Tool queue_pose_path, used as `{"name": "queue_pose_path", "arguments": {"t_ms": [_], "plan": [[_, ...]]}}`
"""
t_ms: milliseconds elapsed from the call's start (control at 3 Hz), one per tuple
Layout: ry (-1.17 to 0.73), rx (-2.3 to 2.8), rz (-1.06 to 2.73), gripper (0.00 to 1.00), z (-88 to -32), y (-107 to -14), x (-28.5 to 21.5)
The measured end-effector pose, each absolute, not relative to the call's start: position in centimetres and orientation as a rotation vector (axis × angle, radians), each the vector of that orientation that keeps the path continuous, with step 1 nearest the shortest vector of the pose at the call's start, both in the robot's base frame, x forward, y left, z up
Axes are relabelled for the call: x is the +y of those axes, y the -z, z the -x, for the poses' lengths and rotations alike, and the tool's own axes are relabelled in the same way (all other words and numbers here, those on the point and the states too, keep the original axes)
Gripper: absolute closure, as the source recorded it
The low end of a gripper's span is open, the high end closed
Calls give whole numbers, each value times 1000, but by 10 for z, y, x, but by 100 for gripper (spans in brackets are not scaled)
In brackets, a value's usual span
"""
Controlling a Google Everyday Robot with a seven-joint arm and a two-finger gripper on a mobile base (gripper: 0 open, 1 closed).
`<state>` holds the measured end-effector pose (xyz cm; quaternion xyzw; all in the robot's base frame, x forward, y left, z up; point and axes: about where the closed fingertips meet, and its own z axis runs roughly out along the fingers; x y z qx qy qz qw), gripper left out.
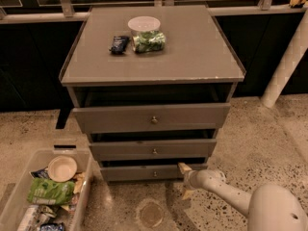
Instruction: Open bottom drawer
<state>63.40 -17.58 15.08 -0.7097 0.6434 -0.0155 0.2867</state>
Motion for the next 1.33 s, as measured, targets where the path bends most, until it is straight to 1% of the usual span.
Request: {"name": "queue_pose_path", "arguments": {"t_ms": [333,1000,1333], "plan": [[42,1719,1896,0,-634,-151,-176],[148,1709,1850,0,-674,-178,-170],[148,1709,1850,0,-674,-178,-170]]}}
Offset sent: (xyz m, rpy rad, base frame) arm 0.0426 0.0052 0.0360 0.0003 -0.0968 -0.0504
